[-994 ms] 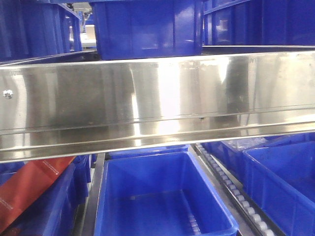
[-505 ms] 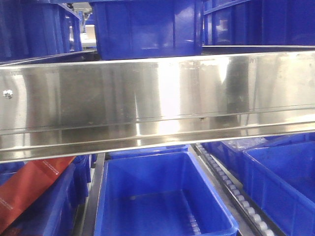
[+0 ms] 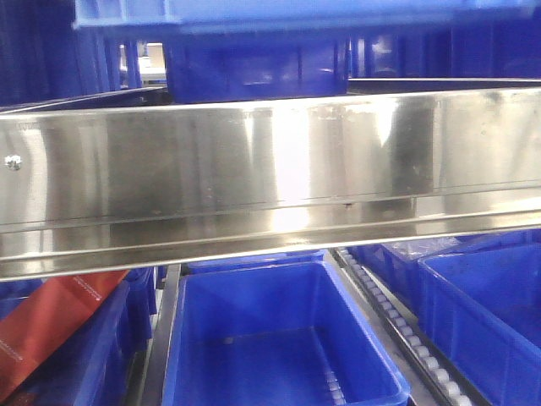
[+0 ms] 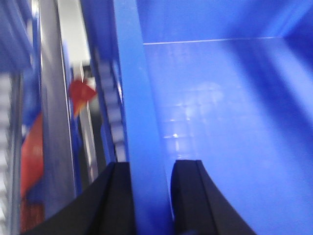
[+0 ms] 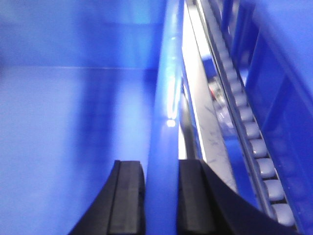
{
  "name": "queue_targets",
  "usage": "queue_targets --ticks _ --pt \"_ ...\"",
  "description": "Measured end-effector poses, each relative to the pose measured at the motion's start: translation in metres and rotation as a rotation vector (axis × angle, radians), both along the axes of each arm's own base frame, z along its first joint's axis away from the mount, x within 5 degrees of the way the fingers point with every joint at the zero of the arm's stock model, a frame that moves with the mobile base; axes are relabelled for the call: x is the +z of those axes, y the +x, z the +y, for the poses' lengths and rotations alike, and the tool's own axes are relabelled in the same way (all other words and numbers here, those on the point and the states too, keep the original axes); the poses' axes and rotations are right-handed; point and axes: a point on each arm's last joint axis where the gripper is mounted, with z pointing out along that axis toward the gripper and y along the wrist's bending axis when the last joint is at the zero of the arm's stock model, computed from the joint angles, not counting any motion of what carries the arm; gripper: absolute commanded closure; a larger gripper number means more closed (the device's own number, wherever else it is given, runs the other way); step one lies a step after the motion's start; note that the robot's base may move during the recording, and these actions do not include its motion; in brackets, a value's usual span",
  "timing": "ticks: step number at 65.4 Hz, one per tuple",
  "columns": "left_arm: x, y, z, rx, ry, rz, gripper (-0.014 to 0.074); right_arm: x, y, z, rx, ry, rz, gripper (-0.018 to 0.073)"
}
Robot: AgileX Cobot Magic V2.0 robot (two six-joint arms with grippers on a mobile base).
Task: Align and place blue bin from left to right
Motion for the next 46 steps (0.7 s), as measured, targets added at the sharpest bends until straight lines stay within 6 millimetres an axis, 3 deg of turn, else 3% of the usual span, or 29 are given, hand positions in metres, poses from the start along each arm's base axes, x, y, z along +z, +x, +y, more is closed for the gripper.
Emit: queue_targets --ticks 16,29,37,46 --pt "-0.023 0.016 -0.006 0.013 0.024 0.06 0.0604 -0.031 0.029 -0.005 -0.005 -0.01 0.043 0.0636" --pt "-0.032 0.023 -0.009 0.014 0.03 0.078 0.0543 -0.039 0.036 -0.009 -0.009 -0.006 0.056 0.0615" --pt "-0.034 0.023 -0.009 0.009 0.044 0.083 0.037 -0.039 0.036 -0.01 -0.011 -0.006 0.051 0.0428" --pt "-0.028 0.022 -0.007 0.009 0.054 0.057 0.0088 -0.032 0.039 -0.013 -0.023 -0.021 -0.011 0.0097"
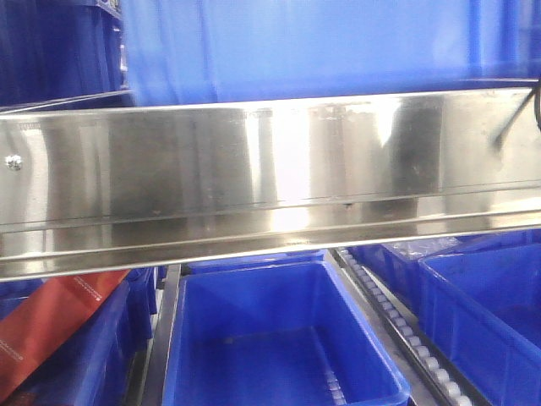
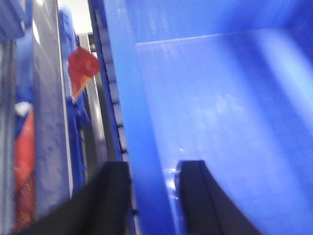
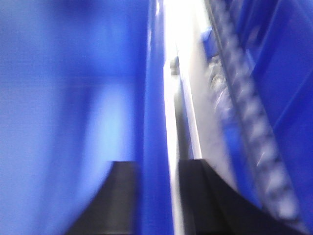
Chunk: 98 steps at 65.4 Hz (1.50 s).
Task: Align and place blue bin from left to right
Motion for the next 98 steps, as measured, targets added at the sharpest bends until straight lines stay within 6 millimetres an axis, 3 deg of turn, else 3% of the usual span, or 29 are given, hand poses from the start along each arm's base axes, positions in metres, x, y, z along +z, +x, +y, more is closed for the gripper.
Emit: queue_targets --ticks 5,14,22,30,38,42,46,52,59,66,76,86,98 --pt "0.002 0.0 0.0 0.001 0.0 -0.009 -0.0024 0.001 0.0 -0.001 -0.003 -0.008 -0.008 -0.002" --pt "0.002 0.0 0.001 0.0 0.004 -0.01 -0.0003 0.002 -0.002 -0.002 -0.006 -0.01 -0.002 -0.0009" --pt "0.008 -0.004 0.002 -0.008 0.007 -0.023 -0.0003 0.015 -0.013 -0.003 -0.008 -0.008 -0.011 -0.0004" --pt "0.026 -0.018 0.007 -0.024 -0.006 -0.063 0.0007 0.037 -0.033 -0.005 -0.008 -0.001 -0.043 0.0119" --pt "0.054 -0.041 0.016 -0.043 -0.022 -0.128 0.0146 0.06 -0.058 -0.007 -0.007 0.009 -0.074 0.0379" --pt "0.068 -0.055 0.021 -0.067 -0.017 -0.166 0.0265 0.073 -0.073 -0.009 -0.007 0.014 -0.1 0.052" --pt "0.082 -0.069 0.026 -0.095 -0.019 -0.202 0.0437 0.083 -0.085 -0.01 -0.006 0.018 -0.117 0.0634" --pt "0.096 -0.086 0.03 -0.138 -0.018 -0.239 0.064 0.095 -0.104 -0.012 -0.006 0.022 -0.132 0.0645" --pt "0.104 -0.102 0.035 -0.161 -0.019 -0.256 0.058 0.103 -0.123 -0.014 -0.006 0.025 -0.148 0.0638" --pt "0.094 -0.11 0.037 -0.174 -0.011 -0.207 0.0583 0.1 -0.138 -0.015 -0.004 0.025 -0.159 0.0638" --pt "0.069 -0.129 0.042 -0.195 -0.002 -0.123 0.0583 0.078 -0.16 -0.017 0.001 0.023 -0.156 0.0638" --pt "0.065 -0.174 0.06 -0.212 -0.036 -0.236 0.0583 0.053 -0.193 -0.02 0.006 0.023 -0.181 0.0638" --pt "0.048 -0.238 0.085 -0.237 -0.063 -0.41 0.0583 0.03 -0.254 -0.026 0.01 0.029 -0.25 0.0638"
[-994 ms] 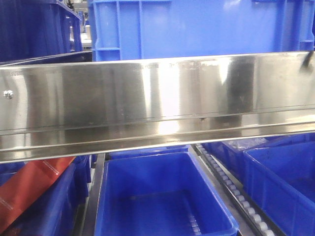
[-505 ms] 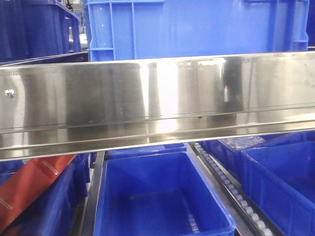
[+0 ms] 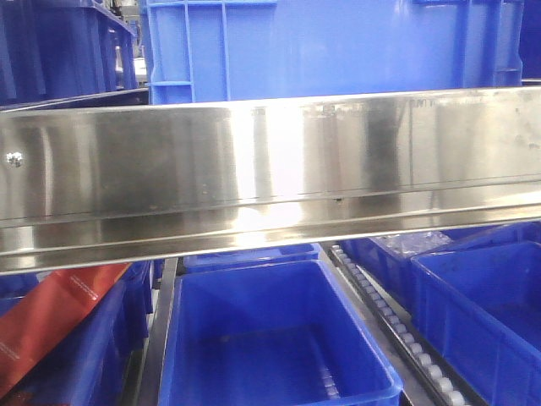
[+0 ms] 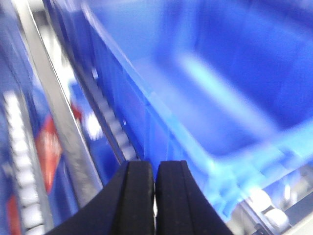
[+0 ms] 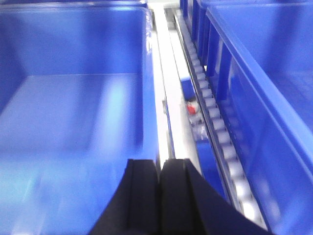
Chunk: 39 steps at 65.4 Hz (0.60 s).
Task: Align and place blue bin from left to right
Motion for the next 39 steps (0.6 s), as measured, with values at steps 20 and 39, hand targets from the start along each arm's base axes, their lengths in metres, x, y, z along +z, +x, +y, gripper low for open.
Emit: queue_targets --ticks 20,39 --pt "-0.059 -0.08 0.032 -0.028 -0.027 -0.182 0.0583 -0.042 -0.089 -0.009 0.002 0.008 -0.103 0.0638" --pt "-0.118 -0.132 0.053 -0.031 -0.071 -0.299 0.0583 -0.111 -0.14 -0.014 0.023 -0.042 -0.162 0.0638"
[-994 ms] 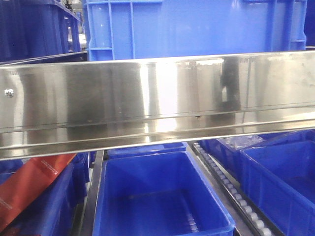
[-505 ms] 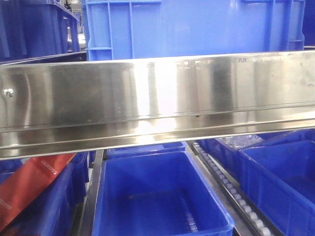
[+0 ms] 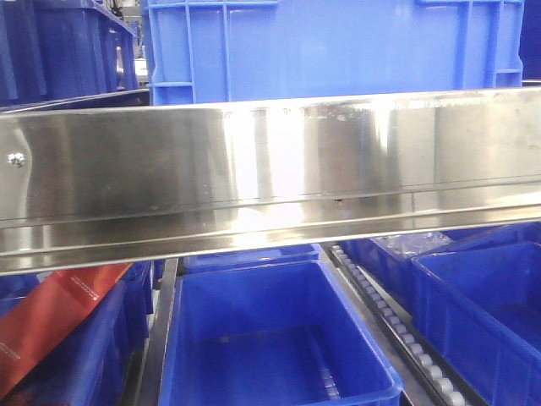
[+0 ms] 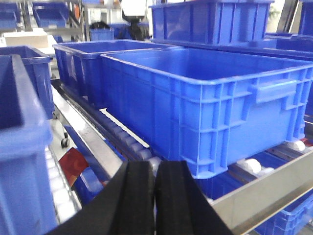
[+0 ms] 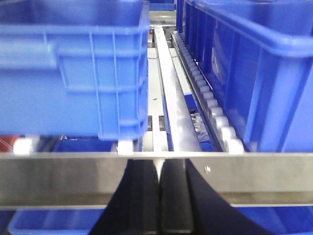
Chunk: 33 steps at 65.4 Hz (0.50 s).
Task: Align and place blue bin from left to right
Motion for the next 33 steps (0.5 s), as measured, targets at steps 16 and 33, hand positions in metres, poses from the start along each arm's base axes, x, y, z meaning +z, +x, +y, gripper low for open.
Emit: queue_targets --ticks 16,33 --pt "-0.022 -0.02 0.008 0.001 -0.023 -0.054 0.0583 -0.02 -0.01 -0.001 0.005 0.002 -0.061 0.0638" --pt "-0.023 -0.023 0.01 0.001 -0.029 -0.068 0.0583 -0.02 -0.01 -0.001 0.005 0.002 -0.063 0.0638"
